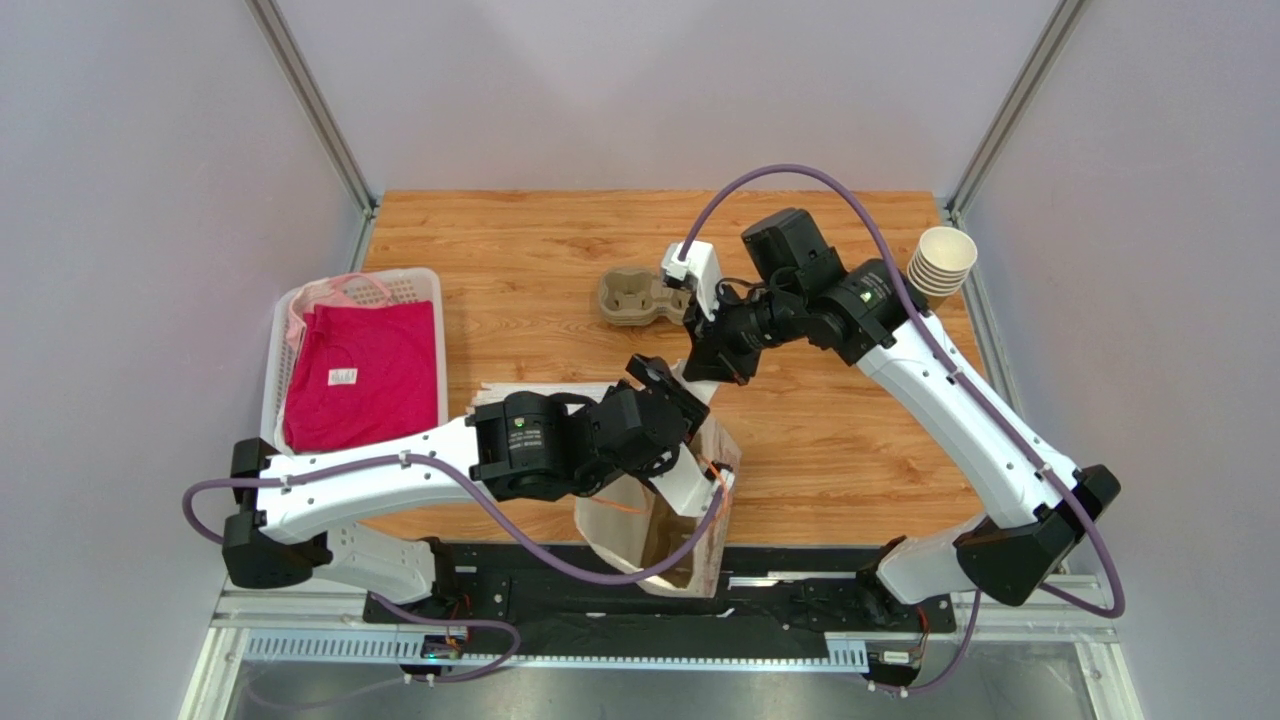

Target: Pack the takeout coffee

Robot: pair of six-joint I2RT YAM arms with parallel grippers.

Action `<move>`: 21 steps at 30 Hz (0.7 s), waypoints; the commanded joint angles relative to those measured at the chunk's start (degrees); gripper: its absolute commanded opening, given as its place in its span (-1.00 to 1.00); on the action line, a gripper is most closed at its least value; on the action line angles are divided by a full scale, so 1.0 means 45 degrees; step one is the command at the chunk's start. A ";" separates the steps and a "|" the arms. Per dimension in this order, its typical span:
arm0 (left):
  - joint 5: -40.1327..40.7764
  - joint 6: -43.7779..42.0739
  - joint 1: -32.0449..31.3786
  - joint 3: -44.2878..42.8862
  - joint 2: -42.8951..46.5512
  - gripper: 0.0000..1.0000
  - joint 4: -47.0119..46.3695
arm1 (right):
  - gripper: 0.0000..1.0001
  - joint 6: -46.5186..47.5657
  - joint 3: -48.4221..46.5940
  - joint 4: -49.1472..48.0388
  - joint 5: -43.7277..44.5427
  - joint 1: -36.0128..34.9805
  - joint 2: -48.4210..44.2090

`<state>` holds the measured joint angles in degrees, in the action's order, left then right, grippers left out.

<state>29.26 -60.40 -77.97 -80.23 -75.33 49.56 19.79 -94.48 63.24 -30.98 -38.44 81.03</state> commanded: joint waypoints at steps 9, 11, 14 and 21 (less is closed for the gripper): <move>0.1799 -0.3080 -0.0524 0.1871 0.0821 0.57 -0.2028 | -1.00 0.0484 0.0428 -0.0519 0.0068 0.0045 -0.0839; 0.2033 -0.3469 -0.0505 0.1852 0.0919 0.56 -0.2223 | -1.00 0.0601 0.0584 -0.0538 0.0088 0.0045 -0.0937; 0.2190 -0.4035 -0.0524 0.1890 0.1231 0.57 -0.2400 | -1.00 0.0719 0.0702 -0.0597 0.0127 0.0064 -0.1035; 0.2541 -0.5168 -0.0524 0.1968 0.1797 0.57 -0.2439 | -1.00 0.0797 0.0780 -0.0734 0.0186 0.0065 -0.1172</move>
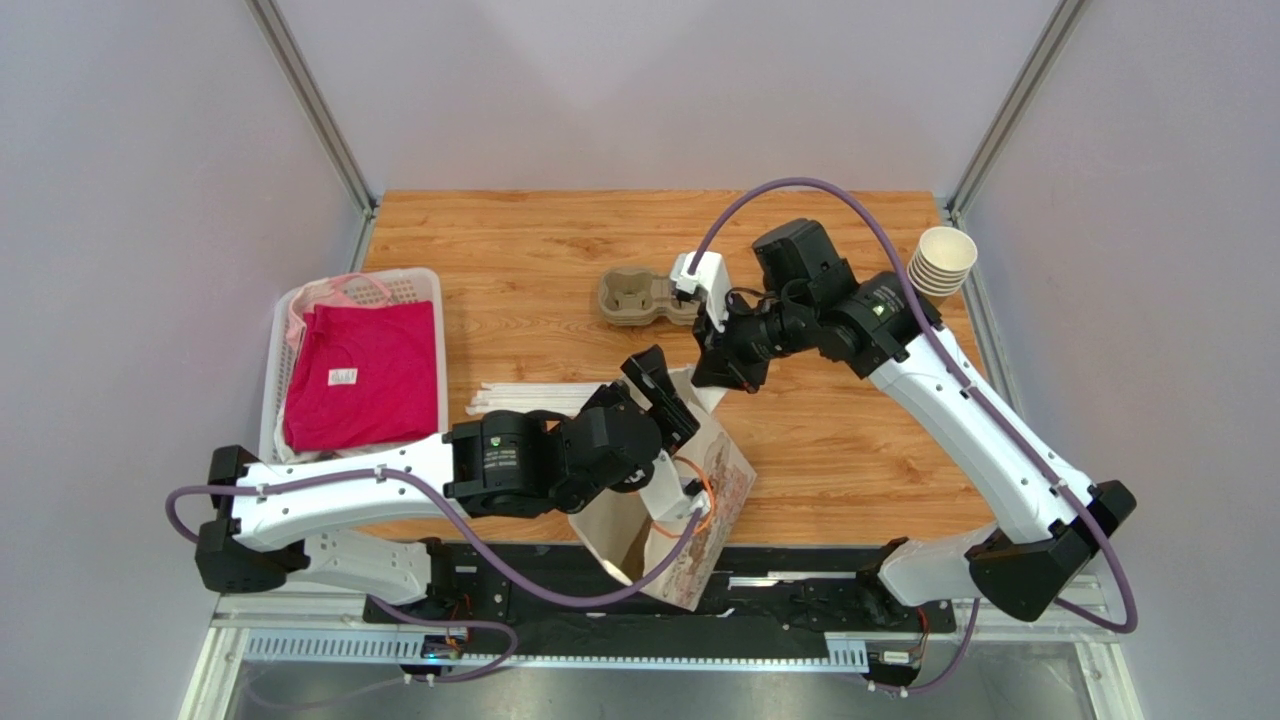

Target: Pack the takeout coffee

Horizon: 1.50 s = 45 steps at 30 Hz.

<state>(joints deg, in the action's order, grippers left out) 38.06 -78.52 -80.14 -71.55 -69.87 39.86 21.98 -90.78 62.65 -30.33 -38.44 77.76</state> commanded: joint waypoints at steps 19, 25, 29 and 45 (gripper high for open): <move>0.0682 -0.1927 0.0054 -0.0602 0.1210 0.59 -0.0264 | -1.00 0.0487 0.0408 -0.0700 0.0040 0.0104 -0.0892; 0.0233 -0.1575 0.0406 -0.1208 0.1151 0.58 -0.0029 | -1.00 0.0507 0.0584 -0.0759 -0.0018 0.0143 -0.1146; -0.0060 -0.1087 0.0562 -0.1521 0.1073 0.58 -0.0165 | -1.00 0.0526 0.0701 -0.0778 0.0040 0.0162 -0.1263; -0.4857 0.9550 0.3898 -0.7686 0.0311 0.71 0.3384 | -1.00 0.1346 0.0839 -0.1208 0.0411 0.0415 -0.1206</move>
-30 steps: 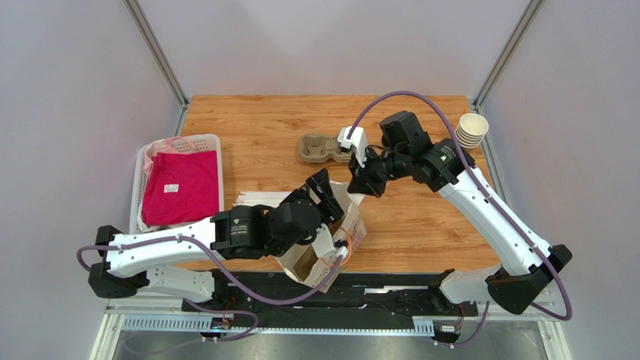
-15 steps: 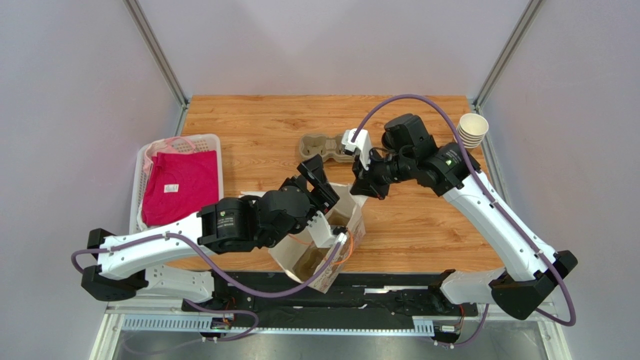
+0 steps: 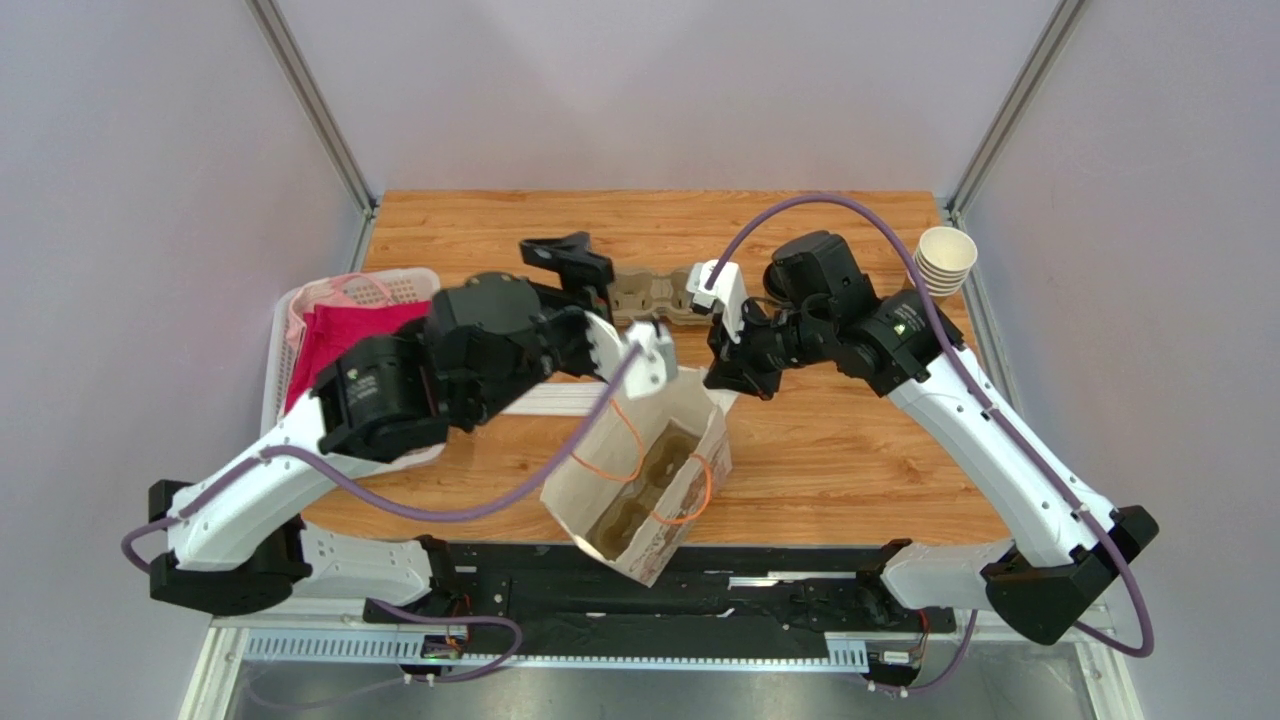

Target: Pack the takeout coffee

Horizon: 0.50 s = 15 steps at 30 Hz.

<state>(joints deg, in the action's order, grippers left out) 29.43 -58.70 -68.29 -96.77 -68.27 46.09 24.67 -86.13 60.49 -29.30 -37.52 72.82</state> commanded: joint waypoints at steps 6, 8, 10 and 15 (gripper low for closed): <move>-0.7746 0.8724 0.3320 -0.2636 0.0054 0.68 0.3878 | -1.00 0.1062 -0.0918 -0.1390 0.0319 0.0739 0.0847; -0.9264 0.8883 0.3321 -0.2655 0.0074 0.61 0.4055 | -1.00 0.1004 -0.1133 -0.1450 0.0281 0.0973 0.1122; -1.0111 0.9213 0.3321 -0.2675 -0.0140 0.57 0.4328 | -1.00 0.0925 -0.1290 -0.1450 0.0183 0.1168 0.1376; -1.1988 0.9332 0.2990 -0.3803 -0.1525 0.43 0.5654 | -1.00 0.1062 -0.1212 -0.1761 0.0202 0.1208 0.1514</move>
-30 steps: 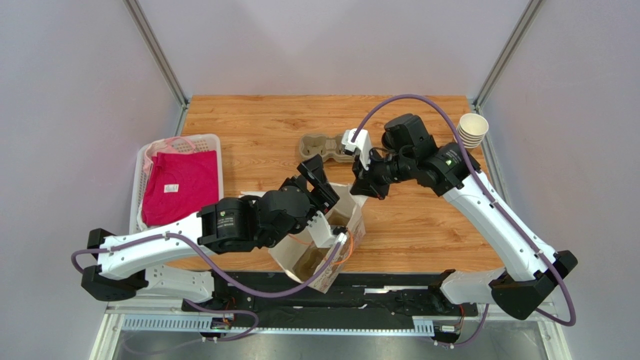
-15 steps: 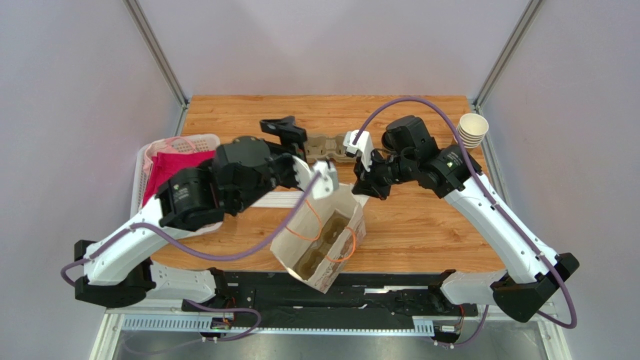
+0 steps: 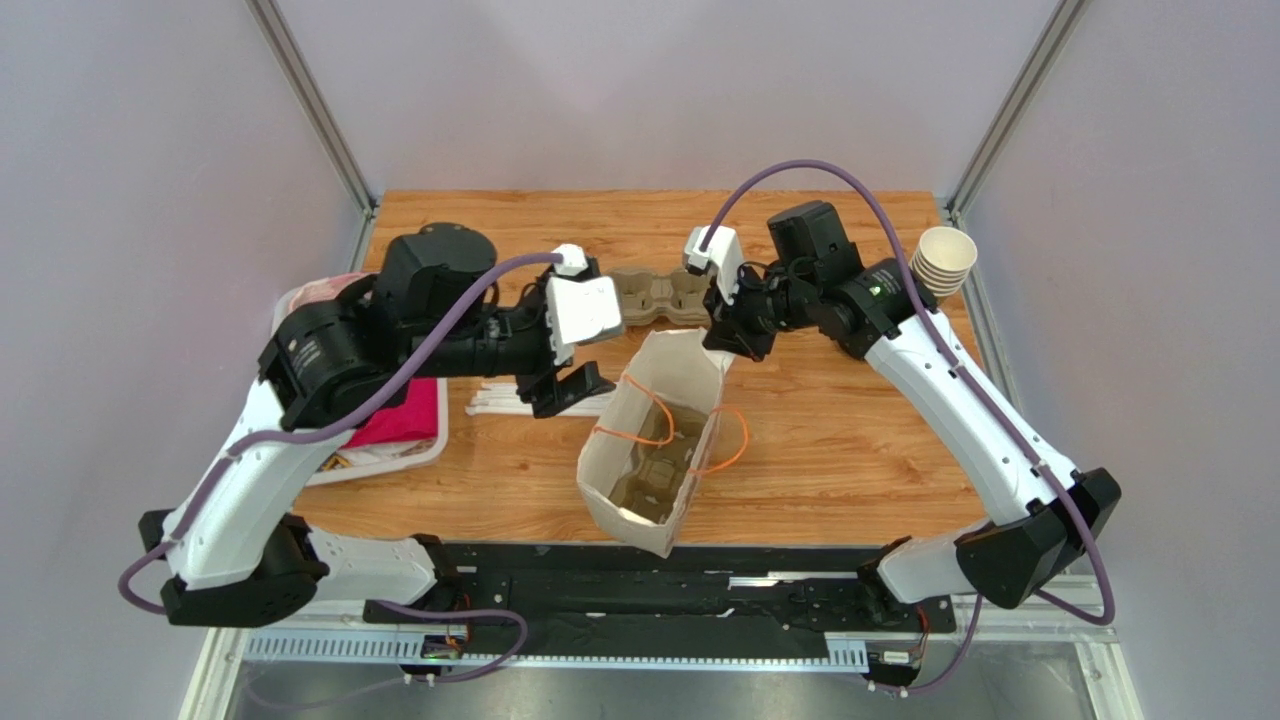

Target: Pack the takeout coffee

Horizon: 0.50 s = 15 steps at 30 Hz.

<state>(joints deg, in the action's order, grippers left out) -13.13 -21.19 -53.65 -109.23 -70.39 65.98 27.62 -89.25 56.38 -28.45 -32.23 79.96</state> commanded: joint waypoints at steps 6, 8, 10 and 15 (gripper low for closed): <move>-0.0993 0.0706 -0.1260 -0.1899 -0.2579 0.32 0.1472 | -1.00 0.0425 -0.0654 -0.0966 0.0091 0.0052 0.0277; 0.0314 0.0045 -0.2177 -0.1705 -0.2717 0.32 0.1414 | -1.00 0.0464 -0.0615 -0.0986 0.0111 0.0053 0.0316; 0.1271 -0.0387 -0.2763 -0.1490 -0.2833 0.32 0.1257 | -1.00 0.0484 -0.0576 -0.0986 0.0111 0.0091 0.0336; 0.2779 -0.0857 -0.3215 -0.1254 -0.3361 0.26 0.1607 | -1.00 0.0523 -0.0518 -0.1005 0.0013 0.0208 0.0414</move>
<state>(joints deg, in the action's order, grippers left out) -7.49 -22.17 -67.88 -114.98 -84.51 72.07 28.73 -89.65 54.89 -28.08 -32.01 81.78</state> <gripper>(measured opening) 0.653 0.005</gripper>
